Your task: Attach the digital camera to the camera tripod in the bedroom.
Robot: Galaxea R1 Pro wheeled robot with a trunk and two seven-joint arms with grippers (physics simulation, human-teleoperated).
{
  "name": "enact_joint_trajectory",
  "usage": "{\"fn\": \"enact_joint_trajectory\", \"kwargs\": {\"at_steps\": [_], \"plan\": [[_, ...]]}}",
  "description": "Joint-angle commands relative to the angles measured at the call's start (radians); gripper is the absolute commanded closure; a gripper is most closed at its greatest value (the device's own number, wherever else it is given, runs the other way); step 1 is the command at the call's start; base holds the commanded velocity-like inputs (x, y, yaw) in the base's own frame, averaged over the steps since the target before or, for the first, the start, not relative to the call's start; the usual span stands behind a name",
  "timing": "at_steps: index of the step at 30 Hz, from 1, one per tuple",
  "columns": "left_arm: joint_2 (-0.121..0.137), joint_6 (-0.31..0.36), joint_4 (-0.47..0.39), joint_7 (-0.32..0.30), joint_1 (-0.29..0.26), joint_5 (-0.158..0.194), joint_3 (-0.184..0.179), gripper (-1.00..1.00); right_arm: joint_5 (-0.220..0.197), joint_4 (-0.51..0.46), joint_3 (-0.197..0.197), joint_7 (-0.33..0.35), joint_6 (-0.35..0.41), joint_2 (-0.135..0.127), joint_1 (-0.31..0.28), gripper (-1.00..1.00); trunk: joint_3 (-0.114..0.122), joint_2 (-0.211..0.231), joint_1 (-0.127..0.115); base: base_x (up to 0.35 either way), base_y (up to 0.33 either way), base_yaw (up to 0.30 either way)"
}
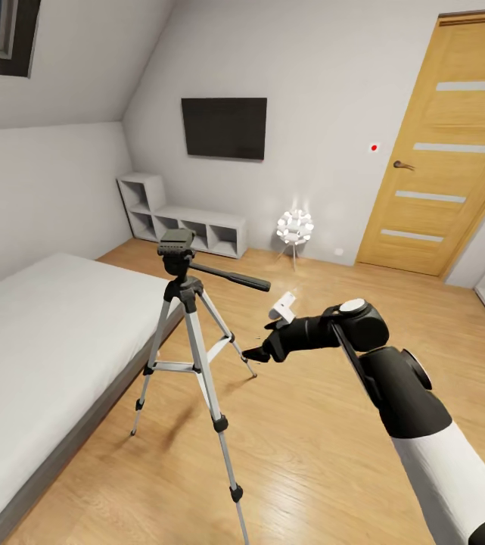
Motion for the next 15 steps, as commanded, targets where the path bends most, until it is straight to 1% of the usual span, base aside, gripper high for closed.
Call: {"fn": "enact_joint_trajectory", "kwargs": {"at_steps": [1, 2, 3, 5, 10, 11, 12, 14, 15], "plan": [[0.0, -0.003, 0.0, 0.0, -0.001, -0.002, 0.006, 1.0, 0.016, -0.001, 0.01, 0.028, 0.003, 0.0, -0.001, -1.0, -0.002, -0.002, 0.001, 0.0, 0.0, 0.0], [0.0, -0.003, 0.0, 0.0, -0.001, -0.002, 0.006, 1.0, 0.016, 0.0, 0.019, 0.057, 0.003, 0.002, -0.001, -1.0, -0.002, -0.002, 0.001, 0.0, 0.0, 0.0], [0.0, -0.003, 0.0, 0.0, -0.001, -0.002, 0.006, 1.0, 0.016, 0.0, 0.022, 0.069, 0.003, 0.003, -0.001, -1.0, -0.002, -0.002, 0.001, 0.0, 0.0, 0.0], [0.0, -0.003, 0.0, 0.0, -0.001, -0.002, 0.006, 1.0, 0.017, 0.001, 0.028, 0.098, 0.003, 0.016, -0.001, -1.0, -0.002, -0.002, 0.001, 0.0, 0.0, 0.0], [0.0, -0.003, 0.0, 0.0, -0.001, -0.002, 0.006, 1.0, 0.015, 0.005, 0.033, 0.12, 0.003, 0.028, -0.001, -1.0, -0.002, -0.002, 0.001, 0.0, 0.0, 0.0], [0.0, -0.003, 0.0, 0.0, -0.001, -0.002, 0.006, 1.0, 0.015, 0.04, 0.035, 0.119, 0.003, 0.044, -0.001, -1.0, -0.002, -0.002, 0.001, 0.0, 0.0, 0.0], [0.0, -0.003, 0.0, 0.0, -0.001, -0.002, 0.006, 1.0, 0.017, 0.08, 0.032, 0.116, 0.003, 0.068, -0.001, -1.0, -0.002, -0.002, 0.001, 0.0, 0.0, 0.0], [0.0, -0.003, 0.0, 0.0, -0.001, -0.002, 0.006, 1.0, 0.019, 0.13, 0.027, 0.112, 0.003, 0.097, -0.001, -1.0, -0.002, -0.002, 0.001, 0.0, 0.0, 0.0], [0.0, -0.003, 0.0, 0.0, -0.001, -0.002, 0.006, 1.0, 0.021, 0.181, 0.017, 0.108, 0.003, 0.127, -0.001, -1.0, -0.002, -0.002, 0.001, 0.0, 0.0, 0.0]]}}
